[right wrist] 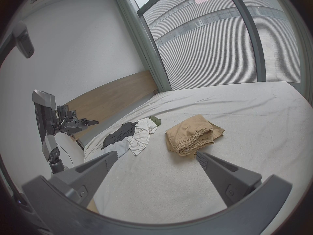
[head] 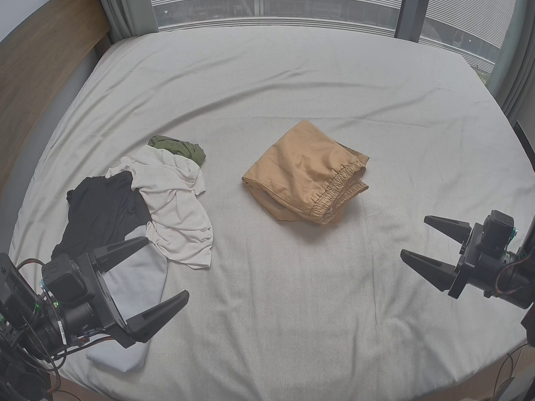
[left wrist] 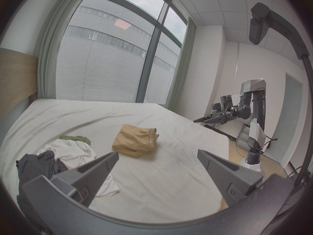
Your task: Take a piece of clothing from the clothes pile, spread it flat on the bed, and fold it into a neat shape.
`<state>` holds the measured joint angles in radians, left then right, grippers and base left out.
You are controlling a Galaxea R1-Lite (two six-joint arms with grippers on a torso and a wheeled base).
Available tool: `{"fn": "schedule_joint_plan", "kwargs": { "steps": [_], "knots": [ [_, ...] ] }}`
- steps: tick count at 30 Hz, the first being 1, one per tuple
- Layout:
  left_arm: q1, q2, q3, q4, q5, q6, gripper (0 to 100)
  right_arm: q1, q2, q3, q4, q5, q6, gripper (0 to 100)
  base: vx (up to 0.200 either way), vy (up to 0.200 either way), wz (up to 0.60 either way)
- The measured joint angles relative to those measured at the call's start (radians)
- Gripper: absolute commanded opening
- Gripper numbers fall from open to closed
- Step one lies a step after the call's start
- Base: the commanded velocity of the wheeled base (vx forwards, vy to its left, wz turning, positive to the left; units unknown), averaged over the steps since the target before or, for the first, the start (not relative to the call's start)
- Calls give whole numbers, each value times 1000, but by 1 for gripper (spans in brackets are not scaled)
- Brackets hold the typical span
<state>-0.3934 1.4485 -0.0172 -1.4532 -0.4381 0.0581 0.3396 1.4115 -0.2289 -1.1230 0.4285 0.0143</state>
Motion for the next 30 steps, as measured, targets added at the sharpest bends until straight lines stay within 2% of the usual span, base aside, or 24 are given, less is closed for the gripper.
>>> {"fn": "schedule_joint_plan", "kwargs": {
  "steps": [6, 12, 19, 30],
  "knots": [
    [3, -83, 0, 150, 0, 7, 100, -2, -28, 18, 28, 0, -11, 100, 0, 0, 0],
    [3, -201, 0, 314, 3, 6, 100, -22, -105, 22, 157, -1, -18, 100, 0, 0, 0],
    [24, -435, 0, 568, 23, -48, 100, -102, -230, 20, 298, -3, -14, 100, 0, 0, 0],
    [87, -917, -8, 1075, 48, -138, 100, -241, -499, 43, 524, -4, -7, 100, 0, 0, 0]
  ]
}}
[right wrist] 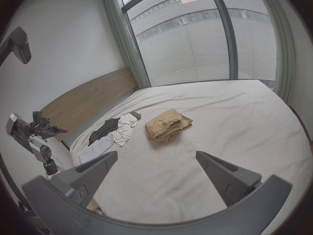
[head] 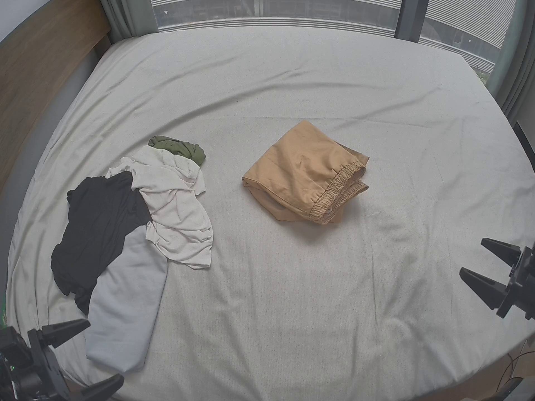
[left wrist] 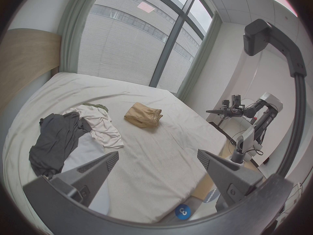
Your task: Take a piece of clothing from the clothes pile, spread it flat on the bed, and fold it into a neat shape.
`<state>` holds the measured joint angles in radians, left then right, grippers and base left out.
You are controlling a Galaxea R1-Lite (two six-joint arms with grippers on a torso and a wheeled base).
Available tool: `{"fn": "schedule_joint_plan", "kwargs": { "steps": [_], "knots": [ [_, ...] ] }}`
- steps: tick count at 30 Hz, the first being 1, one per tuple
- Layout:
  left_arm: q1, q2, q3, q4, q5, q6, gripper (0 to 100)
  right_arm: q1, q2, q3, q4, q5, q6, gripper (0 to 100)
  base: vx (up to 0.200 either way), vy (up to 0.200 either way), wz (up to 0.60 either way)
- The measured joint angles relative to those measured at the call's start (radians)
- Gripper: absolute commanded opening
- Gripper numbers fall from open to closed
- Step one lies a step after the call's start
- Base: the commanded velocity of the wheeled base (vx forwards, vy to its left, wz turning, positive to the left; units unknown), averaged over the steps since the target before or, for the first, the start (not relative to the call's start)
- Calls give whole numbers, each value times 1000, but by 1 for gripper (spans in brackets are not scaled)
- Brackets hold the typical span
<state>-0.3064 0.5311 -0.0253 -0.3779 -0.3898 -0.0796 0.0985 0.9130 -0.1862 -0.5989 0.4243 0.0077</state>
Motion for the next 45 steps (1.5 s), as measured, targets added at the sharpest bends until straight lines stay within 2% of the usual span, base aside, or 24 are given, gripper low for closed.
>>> {"fn": "schedule_joint_plan", "kwargs": {
  "steps": [8, 17, 27, 32, 41, 45],
  "knots": [
    [16, -258, -12, 205, 18, -23, 100, -43, -284, 29, 267, 1, 26, 100, 0, 0, 0],
    [39, -391, -2, 251, 37, -30, 100, -52, -561, 64, 451, 4, 131, 100, 0, 0, 0],
    [67, -438, 8, 254, 60, -21, 100, -55, -760, 108, 538, 3, 147, 100, 0, 0, 0],
    [86, -444, 8, 253, 80, -2, 100, -89, -839, 148, 550, -2, 124, 100, 0, 0, 0],
    [124, -446, 8, 255, 111, 29, 100, -106, -892, 168, 554, -105, 76, 100, 0, 0, 0],
    [150, -446, 8, 260, 133, 62, 100, -106, -898, 168, 553, -183, 57, 100, 0, 0, 0]
  ]
}}
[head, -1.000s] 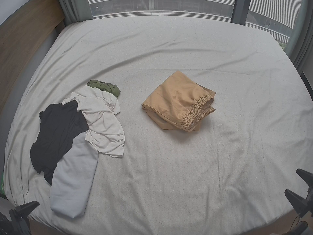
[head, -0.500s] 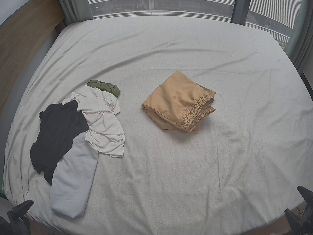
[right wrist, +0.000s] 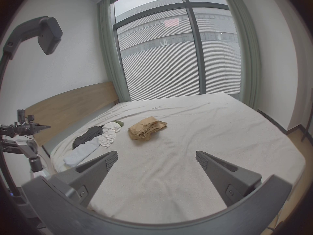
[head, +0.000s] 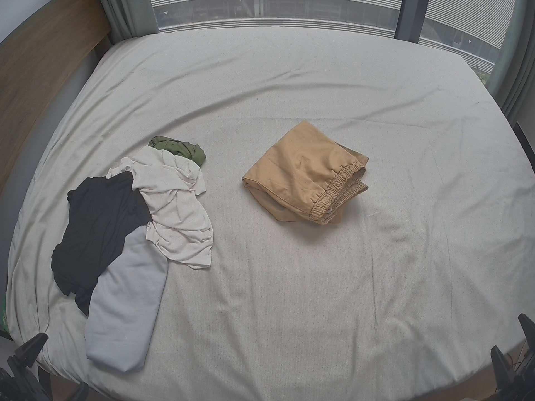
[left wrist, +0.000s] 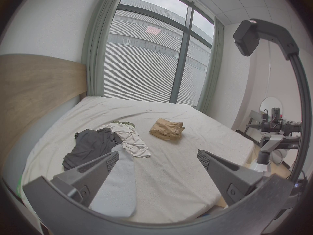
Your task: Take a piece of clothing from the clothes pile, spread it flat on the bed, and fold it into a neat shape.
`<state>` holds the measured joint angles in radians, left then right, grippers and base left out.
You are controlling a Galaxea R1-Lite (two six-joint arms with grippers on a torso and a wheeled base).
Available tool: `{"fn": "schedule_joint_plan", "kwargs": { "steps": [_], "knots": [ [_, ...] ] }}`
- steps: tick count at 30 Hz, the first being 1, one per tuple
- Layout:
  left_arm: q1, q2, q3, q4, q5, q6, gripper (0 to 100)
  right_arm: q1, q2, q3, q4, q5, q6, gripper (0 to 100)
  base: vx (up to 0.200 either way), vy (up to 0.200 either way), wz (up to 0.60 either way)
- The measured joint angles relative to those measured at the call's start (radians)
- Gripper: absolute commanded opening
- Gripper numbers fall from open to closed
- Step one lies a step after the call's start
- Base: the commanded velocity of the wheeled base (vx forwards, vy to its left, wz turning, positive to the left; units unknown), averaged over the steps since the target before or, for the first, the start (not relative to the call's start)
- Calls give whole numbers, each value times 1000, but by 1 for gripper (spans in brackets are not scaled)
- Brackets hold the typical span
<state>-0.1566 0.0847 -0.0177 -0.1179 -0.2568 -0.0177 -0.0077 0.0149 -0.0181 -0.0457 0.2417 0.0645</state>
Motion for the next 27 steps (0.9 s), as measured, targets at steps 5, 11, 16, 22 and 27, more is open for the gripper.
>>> {"fn": "schedule_joint_plan", "kwargs": {
  "steps": [5, 11, 16, 22, 27],
  "knots": [
    [50, 0, 0, 43, 58, 40, 100, -1, -3, 0, 1, -74, -26, 100, 0, 0, 0],
    [133, -18, 0, 58, 102, 44, 100, -2, -4, 0, 42, -174, -32, 100, 0, 0, 0],
    [166, -45, 0, 73, 186, 52, 100, -3, -4, -12, 82, -234, -39, 100, 0, 0, 0],
    [167, -63, 0, 120, 247, 25, 100, -3, -4, -17, 78, -233, -47, 100, 0, 0, 0],
    [165, -67, 0, 121, 249, 19, 100, -3, -3, -17, 75, -202, -43, 100, 0, 0, 0]
  ]
}}
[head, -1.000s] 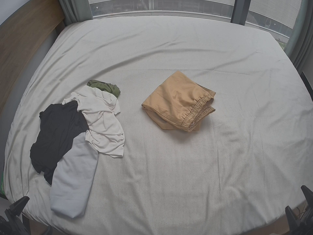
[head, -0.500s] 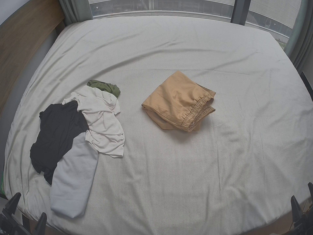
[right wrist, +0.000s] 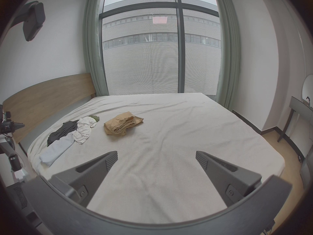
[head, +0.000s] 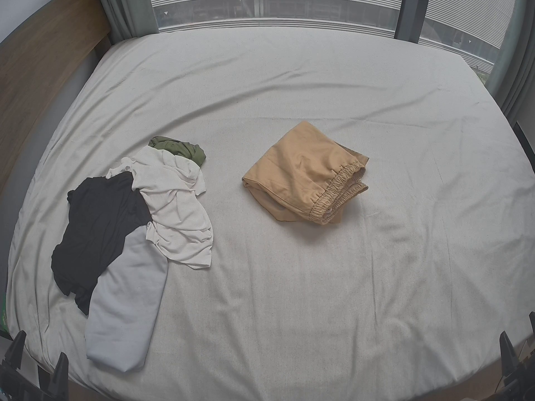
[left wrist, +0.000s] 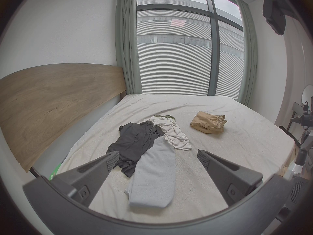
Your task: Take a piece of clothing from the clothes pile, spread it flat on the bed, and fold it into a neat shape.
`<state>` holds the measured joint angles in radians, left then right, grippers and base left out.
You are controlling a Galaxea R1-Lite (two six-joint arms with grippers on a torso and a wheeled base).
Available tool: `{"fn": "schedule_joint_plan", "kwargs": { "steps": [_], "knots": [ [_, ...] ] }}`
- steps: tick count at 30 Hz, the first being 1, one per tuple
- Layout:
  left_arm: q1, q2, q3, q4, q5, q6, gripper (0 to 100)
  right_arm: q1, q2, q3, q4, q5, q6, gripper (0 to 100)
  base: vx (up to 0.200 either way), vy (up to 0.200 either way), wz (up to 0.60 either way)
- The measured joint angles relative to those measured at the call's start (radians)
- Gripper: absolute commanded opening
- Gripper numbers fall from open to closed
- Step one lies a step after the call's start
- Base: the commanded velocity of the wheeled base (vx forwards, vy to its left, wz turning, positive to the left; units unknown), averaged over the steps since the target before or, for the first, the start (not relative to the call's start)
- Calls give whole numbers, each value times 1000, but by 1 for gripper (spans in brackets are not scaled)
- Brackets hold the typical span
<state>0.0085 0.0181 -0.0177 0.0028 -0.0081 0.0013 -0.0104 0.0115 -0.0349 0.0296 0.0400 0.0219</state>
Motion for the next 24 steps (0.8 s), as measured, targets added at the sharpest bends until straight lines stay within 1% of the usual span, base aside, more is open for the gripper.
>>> {"fn": "schedule_joint_plan", "kwargs": {
  "steps": [2, 5, 10, 14, 16, 18, 24],
  "knots": [
    [-1, 0, 0, -1, 1, -2, 100, 0, 0, 0, -1, 21, 4, 100, 0, 0, 0],
    [-3, -1, 0, -2, 1, -3, 100, 0, 0, 2, -13, 24, 14, 100, 0, 0, 0],
    [-4, -1, 0, -2, 2, -3, 100, -2, 0, 14, -81, 23, 22, 100, 0, 0, 0],
    [-5, -1, 0, -3, 2, -3, 100, -3, 1, 16, -68, -10, -2, 100, 0, 0, 0],
    [-5, -2, 0, -3, 3, -3, 100, -3, 1, 17, -31, -19, -14, 100, 0, 0, 0],
    [-4, -2, 0, -3, 3, -3, 100, -2, 1, 18, -11, -20, -26, 100, 0, 0, 0],
    [-4, -2, 0, -3, 3, -2, 100, 0, 1, 17, -30, -11, -41, 100, 0, 0, 0]
  ]
}}
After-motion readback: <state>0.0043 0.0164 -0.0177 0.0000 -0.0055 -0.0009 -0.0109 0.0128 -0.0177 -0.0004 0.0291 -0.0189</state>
